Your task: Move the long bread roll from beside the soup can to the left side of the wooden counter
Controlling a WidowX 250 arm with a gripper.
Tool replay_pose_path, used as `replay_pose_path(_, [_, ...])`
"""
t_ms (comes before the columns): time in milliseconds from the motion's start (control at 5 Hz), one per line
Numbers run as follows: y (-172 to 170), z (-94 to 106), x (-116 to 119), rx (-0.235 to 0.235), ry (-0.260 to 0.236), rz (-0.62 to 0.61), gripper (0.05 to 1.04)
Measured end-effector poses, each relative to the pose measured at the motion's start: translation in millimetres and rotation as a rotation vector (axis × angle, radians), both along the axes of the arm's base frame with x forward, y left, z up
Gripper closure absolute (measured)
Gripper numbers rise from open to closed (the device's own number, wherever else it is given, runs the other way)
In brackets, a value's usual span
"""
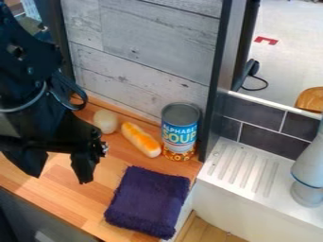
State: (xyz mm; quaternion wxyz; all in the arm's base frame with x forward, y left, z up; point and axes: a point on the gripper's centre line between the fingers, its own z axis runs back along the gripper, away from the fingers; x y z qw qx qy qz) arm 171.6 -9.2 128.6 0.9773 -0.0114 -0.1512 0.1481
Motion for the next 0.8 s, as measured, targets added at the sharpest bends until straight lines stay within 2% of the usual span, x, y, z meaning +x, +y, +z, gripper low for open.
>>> replay_pose_path(200, [-1,-2.6,0,-0.006,0.007,-0.001,0.083])
replay_pose_path(400, [19,-6.6,30,-0.056,0.012,0.092,0.083])
replay_pose_path(800, [45,-13.1,74,-0.114,-0.008,0.211,0.083])
